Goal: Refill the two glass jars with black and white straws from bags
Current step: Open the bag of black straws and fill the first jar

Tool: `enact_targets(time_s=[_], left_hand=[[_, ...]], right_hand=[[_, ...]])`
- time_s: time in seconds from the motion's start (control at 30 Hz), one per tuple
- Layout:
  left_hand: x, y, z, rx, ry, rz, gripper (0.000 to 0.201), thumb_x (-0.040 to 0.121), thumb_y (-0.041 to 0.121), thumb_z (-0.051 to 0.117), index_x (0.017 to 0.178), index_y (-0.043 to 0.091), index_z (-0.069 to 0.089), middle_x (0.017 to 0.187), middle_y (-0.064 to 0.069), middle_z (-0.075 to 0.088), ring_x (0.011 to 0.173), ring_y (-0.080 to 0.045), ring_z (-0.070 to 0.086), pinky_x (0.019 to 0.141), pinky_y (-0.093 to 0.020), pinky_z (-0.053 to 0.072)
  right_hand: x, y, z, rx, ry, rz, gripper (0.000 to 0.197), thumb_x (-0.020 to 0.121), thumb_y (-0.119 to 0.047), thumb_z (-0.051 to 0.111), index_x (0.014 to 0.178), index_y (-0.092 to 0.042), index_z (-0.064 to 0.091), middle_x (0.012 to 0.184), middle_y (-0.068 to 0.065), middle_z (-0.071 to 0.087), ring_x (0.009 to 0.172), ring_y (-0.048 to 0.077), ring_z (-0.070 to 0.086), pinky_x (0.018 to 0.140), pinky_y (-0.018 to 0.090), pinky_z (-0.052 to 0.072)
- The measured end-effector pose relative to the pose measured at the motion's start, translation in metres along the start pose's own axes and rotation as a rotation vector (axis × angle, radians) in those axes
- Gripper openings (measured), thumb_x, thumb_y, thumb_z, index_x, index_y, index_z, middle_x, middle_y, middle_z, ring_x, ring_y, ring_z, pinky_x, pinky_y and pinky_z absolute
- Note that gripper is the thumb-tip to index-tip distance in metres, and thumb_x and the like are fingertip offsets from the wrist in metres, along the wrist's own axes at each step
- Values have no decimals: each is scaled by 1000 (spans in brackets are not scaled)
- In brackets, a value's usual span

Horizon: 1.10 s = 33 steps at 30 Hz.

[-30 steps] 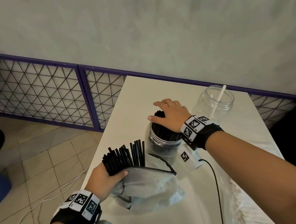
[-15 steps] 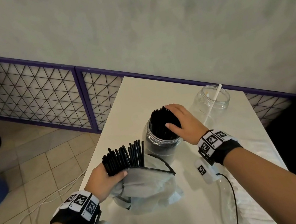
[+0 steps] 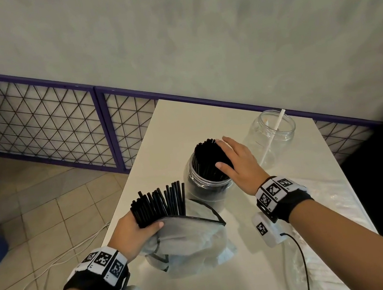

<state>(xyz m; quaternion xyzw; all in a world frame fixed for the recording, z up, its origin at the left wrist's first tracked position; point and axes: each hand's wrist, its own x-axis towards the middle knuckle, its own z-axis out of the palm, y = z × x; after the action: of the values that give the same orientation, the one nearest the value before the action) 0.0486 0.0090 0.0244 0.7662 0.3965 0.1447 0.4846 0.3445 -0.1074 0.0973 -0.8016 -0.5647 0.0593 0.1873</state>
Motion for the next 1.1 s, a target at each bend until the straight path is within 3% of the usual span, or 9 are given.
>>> enact_targets(time_s=[0.17, 0.27, 0.37, 0.5, 0.57, 0.63, 0.77, 0.9, 1.1], left_hand=[[-1, -1, 1, -27, 4, 1, 64, 57, 63, 65, 108, 24, 66, 99, 11, 69, 96, -8, 63, 90, -36, 50], [-3, 3, 1, -36, 3, -8, 59, 60, 53, 69, 108, 19, 66, 99, 8, 70, 95, -10, 64, 90, -35, 50], [-6, 6, 2, -68, -11, -24, 58, 59, 52, 69, 107, 20, 68, 98, 7, 71, 95, -11, 64, 89, -34, 50], [-12, 13, 7, -102, -39, -11, 39, 70, 35, 75, 106, 20, 68, 97, 8, 70, 96, -11, 64, 89, -31, 49], [-14, 14, 8, -96, -59, -16, 33, 76, 28, 77, 106, 19, 67, 97, 8, 70, 97, -12, 64, 89, -32, 49], [-16, 16, 7, -80, -50, 12, 39, 69, 45, 75, 102, 25, 65, 97, 4, 68, 95, -14, 63, 89, -40, 50], [-19, 23, 10, 39, -60, 65, 35, 56, 65, 54, 80, 40, 50, 96, -6, 57, 94, -26, 55, 85, -45, 46], [-16, 22, 14, 93, -172, 104, 58, 59, 64, 55, 102, 25, 60, 102, -5, 61, 93, -22, 61, 84, -47, 49], [-16, 27, 18, 71, -126, 107, 50, 50, 63, 63, 93, 40, 50, 96, 1, 58, 87, -15, 58, 76, -28, 46]], right_hand=[[-21, -40, -13, 142, 290, -130, 53, 93, -47, 42, 140, -22, 40, 140, -1, 40, 125, 16, 35, 107, 28, 27], [-43, -75, -4, 345, 90, -114, 36, 92, -31, 56, 126, -18, 54, 113, -4, 56, 101, 8, 53, 90, 24, 45], [-56, -93, 19, 460, -119, 79, 51, 89, -33, 64, 134, -17, 48, 116, -5, 56, 101, 8, 54, 93, 31, 49], [-59, -105, 36, 683, -195, 163, 55, 81, -30, 74, 123, -44, 40, 112, -31, 49, 106, -5, 49, 96, 16, 41], [-58, -109, 43, 750, -200, 170, 55, 77, -26, 78, 119, -41, 45, 112, -25, 58, 105, -9, 53, 91, 10, 40], [-56, -112, 52, 769, -180, 191, 56, 72, -26, 82, 120, -29, 53, 114, -14, 61, 106, -3, 54, 91, 13, 39], [-55, -120, 64, 682, -212, 246, 63, 62, -43, 84, 118, -34, 55, 119, -6, 50, 114, 11, 41, 89, 16, 33], [-56, -131, 66, 795, -193, 242, 68, 65, -25, 88, 123, -20, 53, 108, -13, 48, 100, -11, 43, 81, -1, 33], [-52, -139, 73, 854, -84, 188, 39, 75, -15, 78, 108, -20, 58, 97, -8, 58, 87, 0, 55, 81, 9, 43]])
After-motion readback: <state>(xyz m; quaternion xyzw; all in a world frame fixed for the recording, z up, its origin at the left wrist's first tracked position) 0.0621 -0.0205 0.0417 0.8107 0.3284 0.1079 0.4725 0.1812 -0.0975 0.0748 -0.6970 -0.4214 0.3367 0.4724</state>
